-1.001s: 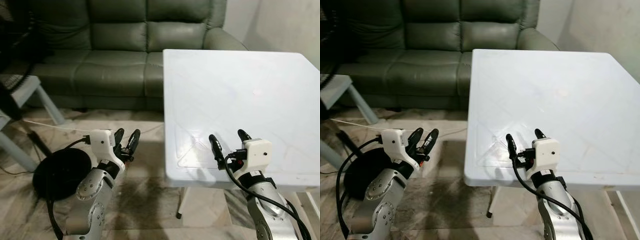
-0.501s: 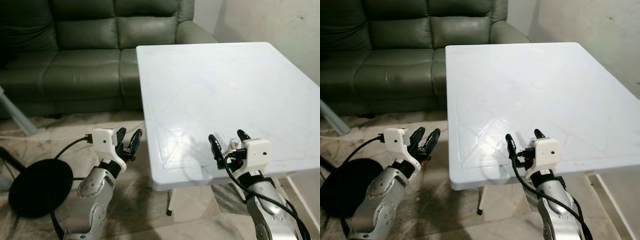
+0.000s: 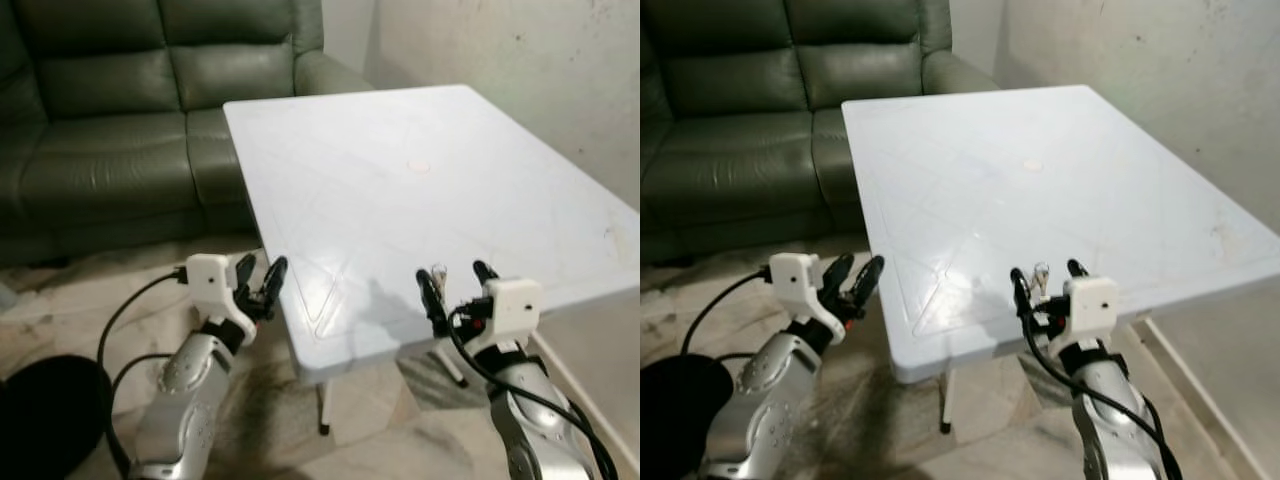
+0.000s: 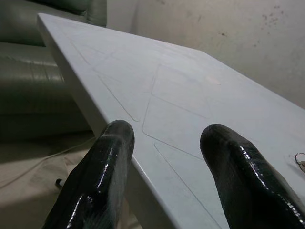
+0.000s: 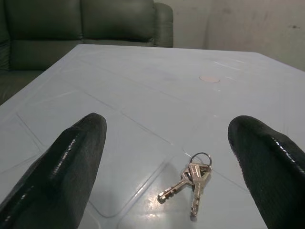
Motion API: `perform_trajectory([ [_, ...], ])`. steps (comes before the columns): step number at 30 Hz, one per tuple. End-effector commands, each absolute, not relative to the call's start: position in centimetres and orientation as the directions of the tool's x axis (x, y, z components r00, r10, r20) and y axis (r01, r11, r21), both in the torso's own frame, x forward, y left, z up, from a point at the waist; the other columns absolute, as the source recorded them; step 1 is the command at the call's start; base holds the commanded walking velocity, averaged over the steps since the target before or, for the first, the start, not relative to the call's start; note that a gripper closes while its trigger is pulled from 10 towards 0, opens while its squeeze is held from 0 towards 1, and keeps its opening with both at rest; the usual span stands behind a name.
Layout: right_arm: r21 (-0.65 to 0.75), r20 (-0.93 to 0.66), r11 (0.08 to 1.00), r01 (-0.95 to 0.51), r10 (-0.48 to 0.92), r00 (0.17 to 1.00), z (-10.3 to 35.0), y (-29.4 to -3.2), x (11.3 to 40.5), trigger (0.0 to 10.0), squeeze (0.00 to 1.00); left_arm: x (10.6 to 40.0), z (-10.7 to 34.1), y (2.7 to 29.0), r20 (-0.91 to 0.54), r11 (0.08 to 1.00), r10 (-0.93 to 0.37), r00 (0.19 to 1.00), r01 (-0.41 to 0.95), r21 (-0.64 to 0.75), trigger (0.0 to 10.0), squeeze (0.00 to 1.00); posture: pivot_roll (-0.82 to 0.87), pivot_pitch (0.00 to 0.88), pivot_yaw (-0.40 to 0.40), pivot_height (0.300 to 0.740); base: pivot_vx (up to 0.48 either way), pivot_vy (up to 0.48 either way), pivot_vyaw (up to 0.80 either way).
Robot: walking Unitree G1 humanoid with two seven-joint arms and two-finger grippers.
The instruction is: Hang keys on a hook
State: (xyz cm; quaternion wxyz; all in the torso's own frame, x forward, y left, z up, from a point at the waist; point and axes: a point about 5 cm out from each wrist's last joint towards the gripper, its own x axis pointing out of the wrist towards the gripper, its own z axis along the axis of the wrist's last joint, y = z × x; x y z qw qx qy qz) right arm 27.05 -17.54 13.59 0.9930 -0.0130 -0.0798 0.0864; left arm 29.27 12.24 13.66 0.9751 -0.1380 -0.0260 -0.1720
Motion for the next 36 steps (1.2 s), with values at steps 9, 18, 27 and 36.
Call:
perform_trajectory([
  [9, -0.054, 0.162, 0.988, -0.143, 0.150, 0.975, 13.9, -17.8, 27.2, 10.0, 0.00, 29.2, 13.2, 10.8, 0.023, 0.894, -0.399, 0.917, 0.395, -0.210, 10.0, 0.00, 0.03, 0.113, -0.008, 0.740, 0.000, 0.000, 0.00],
  [18, -0.081, 0.102, 0.993, -0.091, 0.099, 0.990, 13.7, -19.3, 28.4, 10.0, 0.00, 28.5, 13.7, 8.7, 0.009, 0.826, -0.541, 0.841, 0.533, -0.184, 10.0, 0.00, 0.03, 0.151, -0.007, 0.740, 0.000, 0.000, 0.00],
  [27, -0.111, 0.080, 0.988, -0.110, 0.120, 0.990, 14.3, -20.6, 29.8, 10.0, 0.00, 27.1, 14.1, 7.1, -0.002, 0.765, -0.630, 0.777, 0.620, -0.177, 10.0, 0.00, 0.04, 0.208, 0.011, 0.740, 0.000, 0.000, 0.00],
  [36, -0.077, 0.028, 0.965, -0.250, 0.253, 0.967, 14.5, -21.1, 31.3, 10.0, 0.00, 25.9, 14.4, 6.2, -0.016, 0.725, -0.678, 0.735, 0.665, -0.183, 10.0, 0.00, 0.04, 0.246, 0.016, 0.740, 0.000, 0.000, 0.00],
])
